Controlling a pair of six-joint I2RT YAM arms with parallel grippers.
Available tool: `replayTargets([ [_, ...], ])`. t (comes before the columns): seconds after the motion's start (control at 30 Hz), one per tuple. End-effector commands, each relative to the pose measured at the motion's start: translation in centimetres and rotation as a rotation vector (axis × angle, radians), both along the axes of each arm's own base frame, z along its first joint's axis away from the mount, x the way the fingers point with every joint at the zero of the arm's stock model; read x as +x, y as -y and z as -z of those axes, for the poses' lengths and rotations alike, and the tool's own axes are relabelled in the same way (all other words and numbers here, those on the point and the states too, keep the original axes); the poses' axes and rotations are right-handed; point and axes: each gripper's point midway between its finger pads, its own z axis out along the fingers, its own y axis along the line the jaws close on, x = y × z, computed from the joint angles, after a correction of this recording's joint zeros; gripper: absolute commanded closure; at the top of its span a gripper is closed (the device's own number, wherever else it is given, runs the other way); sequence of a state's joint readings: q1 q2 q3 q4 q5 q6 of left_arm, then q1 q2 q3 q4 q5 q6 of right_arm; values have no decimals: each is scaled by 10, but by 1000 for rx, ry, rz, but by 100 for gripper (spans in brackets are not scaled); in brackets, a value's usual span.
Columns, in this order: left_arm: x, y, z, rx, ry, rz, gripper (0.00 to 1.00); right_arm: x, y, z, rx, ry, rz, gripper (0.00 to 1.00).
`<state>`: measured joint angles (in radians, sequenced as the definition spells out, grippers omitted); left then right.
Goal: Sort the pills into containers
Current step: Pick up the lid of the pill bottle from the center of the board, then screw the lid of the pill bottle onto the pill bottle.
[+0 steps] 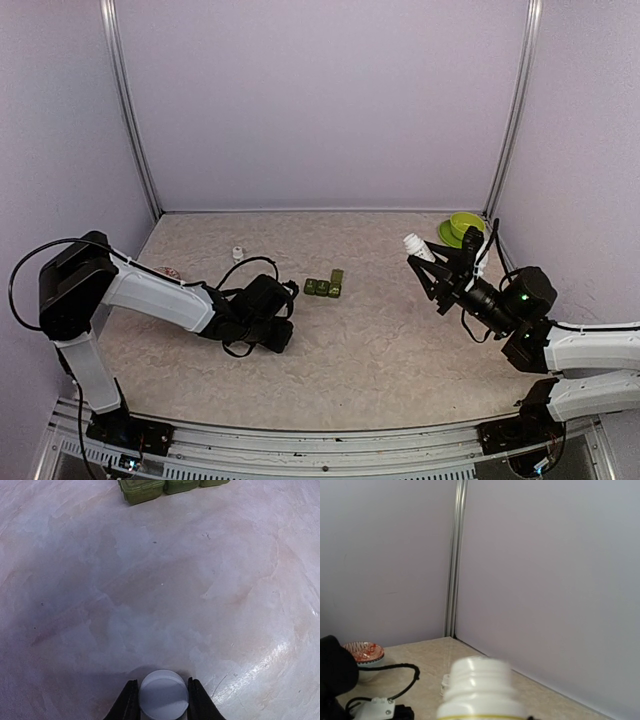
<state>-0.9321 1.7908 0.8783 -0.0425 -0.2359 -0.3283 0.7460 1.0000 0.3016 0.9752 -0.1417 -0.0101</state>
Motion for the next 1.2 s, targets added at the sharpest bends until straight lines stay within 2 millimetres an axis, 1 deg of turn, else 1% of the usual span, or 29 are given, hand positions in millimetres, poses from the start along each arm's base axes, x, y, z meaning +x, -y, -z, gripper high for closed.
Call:
replayTargets([
  [0.0,4,9,-16,-28,7,18,75,0,-5,-7,5,15,-14,73],
  [0.3,8,25,-59,-102,52,51,75,-2,-7,-13,-2,25,-25,72],
  [0.5,4,38,-94,-190,78,95,75,-5,-10,-12,-20,28,-51,72],
  [0.73,-5,50,-132,-289,116,160,75,-9,-15,-9,-32,24,-84,72],
  [0.9,-15,59,-158,-369,135,220,75,-12,-20,-6,-44,20,-112,72],
  [1.03,-22,63,-179,-424,153,253,75,-13,-23,-3,-54,19,-126,72],
  [1.17,-29,66,-196,-468,169,286,75,-15,-28,-1,-63,18,-142,72],
])
